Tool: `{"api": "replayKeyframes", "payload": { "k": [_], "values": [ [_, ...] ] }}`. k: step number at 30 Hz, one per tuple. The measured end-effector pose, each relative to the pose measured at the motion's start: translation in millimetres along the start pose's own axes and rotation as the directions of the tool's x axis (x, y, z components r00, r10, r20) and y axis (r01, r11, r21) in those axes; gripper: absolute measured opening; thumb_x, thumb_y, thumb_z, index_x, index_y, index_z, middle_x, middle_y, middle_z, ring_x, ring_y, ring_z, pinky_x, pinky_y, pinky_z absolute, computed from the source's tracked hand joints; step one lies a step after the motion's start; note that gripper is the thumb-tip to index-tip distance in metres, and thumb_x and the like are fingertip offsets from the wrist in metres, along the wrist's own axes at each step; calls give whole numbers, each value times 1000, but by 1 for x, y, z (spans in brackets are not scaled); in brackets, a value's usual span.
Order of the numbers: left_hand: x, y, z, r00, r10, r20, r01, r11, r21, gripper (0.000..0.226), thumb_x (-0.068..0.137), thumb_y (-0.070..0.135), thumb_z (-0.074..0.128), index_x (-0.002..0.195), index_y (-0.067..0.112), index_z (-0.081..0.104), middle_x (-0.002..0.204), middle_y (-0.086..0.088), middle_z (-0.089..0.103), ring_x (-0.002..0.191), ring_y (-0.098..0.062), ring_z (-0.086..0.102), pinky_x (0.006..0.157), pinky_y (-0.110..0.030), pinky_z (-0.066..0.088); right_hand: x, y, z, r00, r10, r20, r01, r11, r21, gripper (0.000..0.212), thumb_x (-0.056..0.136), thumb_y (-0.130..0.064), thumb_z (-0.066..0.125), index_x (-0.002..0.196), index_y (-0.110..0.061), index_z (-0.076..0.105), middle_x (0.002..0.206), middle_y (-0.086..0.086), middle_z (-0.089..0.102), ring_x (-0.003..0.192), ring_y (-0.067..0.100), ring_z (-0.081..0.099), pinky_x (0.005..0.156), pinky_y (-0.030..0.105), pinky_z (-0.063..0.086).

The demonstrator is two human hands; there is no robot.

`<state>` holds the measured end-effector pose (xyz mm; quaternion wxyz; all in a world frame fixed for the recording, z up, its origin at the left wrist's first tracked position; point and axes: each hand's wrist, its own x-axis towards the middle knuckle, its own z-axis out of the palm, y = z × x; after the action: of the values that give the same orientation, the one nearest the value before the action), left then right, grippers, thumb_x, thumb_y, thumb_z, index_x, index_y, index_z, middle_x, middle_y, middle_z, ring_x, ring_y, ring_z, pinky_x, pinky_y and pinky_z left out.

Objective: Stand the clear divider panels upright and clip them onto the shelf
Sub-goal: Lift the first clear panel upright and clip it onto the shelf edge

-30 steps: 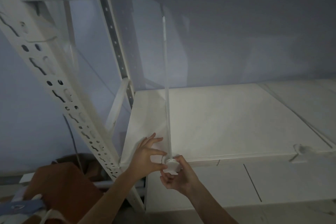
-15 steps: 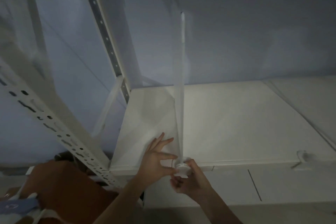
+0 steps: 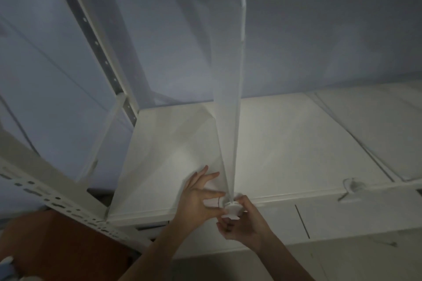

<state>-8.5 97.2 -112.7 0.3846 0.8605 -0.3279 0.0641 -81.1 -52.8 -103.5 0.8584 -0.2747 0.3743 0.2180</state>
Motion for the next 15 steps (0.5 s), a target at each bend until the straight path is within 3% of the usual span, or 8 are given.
{"api": "replayKeyframes", "payload": {
  "k": [4,7,11,15],
  "values": [
    [3,4,4,1000,15,10,-15,1000,24,50,61,69,64,91,31,74,131,14,50,136,-9,26,111,-32,21,0,-5,-5,1000,8,-7,-8,1000,2,21,65,-18,67,78,-3,64,62,16,60,68,26,54,75,39,48],
    [5,7,4,1000,-21,21,21,1000,20,47,59,65,67,91,32,74,130,16,49,135,-7,25,112,-39,22,1,-7,-8,1000,9,-6,-9,1000,8,22,65,-19,67,80,-4,64,65,17,61,71,27,54,76,40,48],
    [9,17,9,998,-53,34,53,999,12,47,57,64,67,91,32,74,128,19,47,131,1,20,111,-39,22,0,-13,-15,1000,4,-22,-4,1000,12,25,67,-21,66,84,-4,62,71,18,60,74,28,54,75,41,48],
    [10,17,14,999,-24,45,23,999,33,48,58,65,66,93,33,73,127,14,55,132,-1,25,112,-38,21,-3,-16,-16,1000,-24,-21,24,1000,14,30,57,-20,70,82,-4,62,66,17,61,74,28,54,76,42,48]
  ]
}}
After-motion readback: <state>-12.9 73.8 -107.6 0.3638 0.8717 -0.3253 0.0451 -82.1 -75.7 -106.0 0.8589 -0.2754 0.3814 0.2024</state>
